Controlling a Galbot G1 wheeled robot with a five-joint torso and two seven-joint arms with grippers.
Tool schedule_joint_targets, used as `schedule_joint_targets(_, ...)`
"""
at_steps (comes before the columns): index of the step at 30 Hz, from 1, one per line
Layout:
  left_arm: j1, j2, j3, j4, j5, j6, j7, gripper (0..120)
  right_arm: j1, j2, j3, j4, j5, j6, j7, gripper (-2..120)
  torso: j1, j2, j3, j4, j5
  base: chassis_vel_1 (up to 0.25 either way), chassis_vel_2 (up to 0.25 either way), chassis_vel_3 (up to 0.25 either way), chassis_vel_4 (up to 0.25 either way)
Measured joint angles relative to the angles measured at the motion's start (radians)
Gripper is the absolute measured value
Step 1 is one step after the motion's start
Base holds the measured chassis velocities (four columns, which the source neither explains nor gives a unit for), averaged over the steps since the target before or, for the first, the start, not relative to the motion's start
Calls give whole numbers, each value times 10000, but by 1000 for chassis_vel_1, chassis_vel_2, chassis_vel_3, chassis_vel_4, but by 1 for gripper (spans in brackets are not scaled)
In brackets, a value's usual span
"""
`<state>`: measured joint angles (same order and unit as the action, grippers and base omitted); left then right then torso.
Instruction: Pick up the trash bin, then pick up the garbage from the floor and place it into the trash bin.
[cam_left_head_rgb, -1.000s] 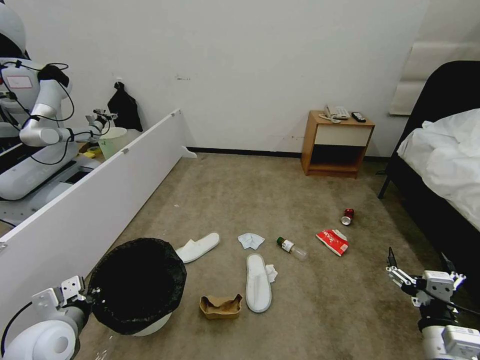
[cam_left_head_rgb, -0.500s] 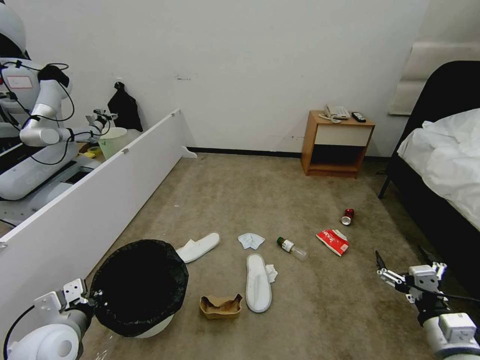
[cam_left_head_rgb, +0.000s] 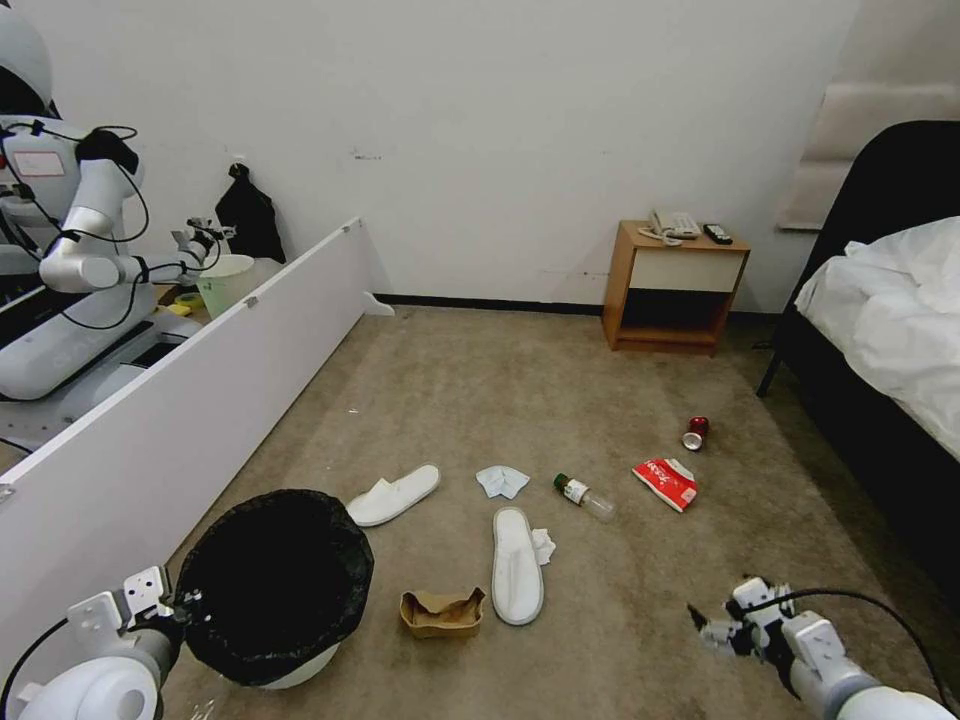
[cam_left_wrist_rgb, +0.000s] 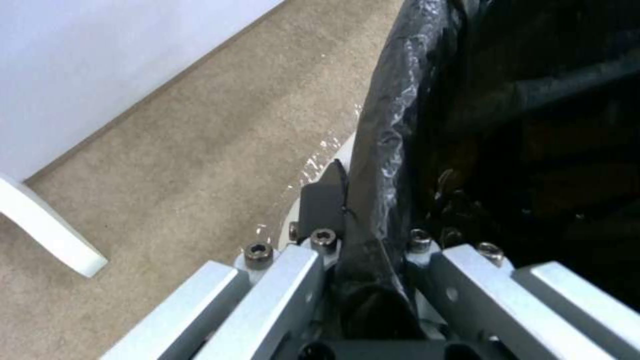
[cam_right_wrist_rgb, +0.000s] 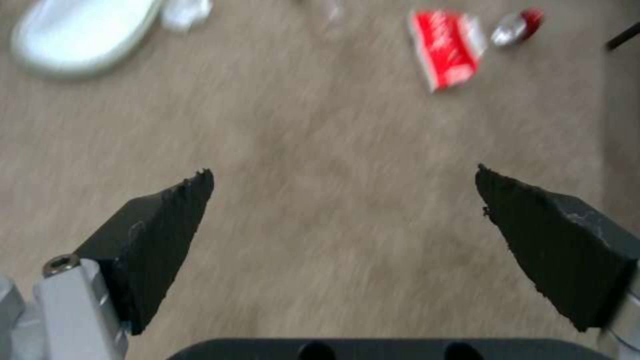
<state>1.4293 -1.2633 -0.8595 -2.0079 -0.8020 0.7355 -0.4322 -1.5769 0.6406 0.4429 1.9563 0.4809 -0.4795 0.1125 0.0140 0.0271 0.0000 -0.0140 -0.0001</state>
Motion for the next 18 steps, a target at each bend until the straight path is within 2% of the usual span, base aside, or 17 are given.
schedule_joint_targets(6,56,-40,-11,-54,42,0,6,1,268,-202,-440,94,169,-539,-14,100,0,0,0,0,0,0,0,0,0)
schedule_joint_targets(8,91,-84,-13,-96,47,0,11,1,770,-60,-867,-92,284,-726,-73,100,0,0,0,0,-1,0,0,0,0)
schedule_joint_targets(13,140,-62,-46,-123,50,0,12,1,1522,346,-1422,-601,305,-545,-540,100,0,0,0,1,-1,0,0,0,0)
schedule_joint_targets(14,153,-52,-66,-124,49,-1,18,1,1820,612,-1677,-823,334,-273,-536,100,0,-1,0,1,2,0,0,0,0)
schedule_joint_targets(18,167,-68,-81,-125,61,0,18,1,2084,911,-1900,-952,514,-85,-464,100,1,0,0,2,3,0,0,0,0)
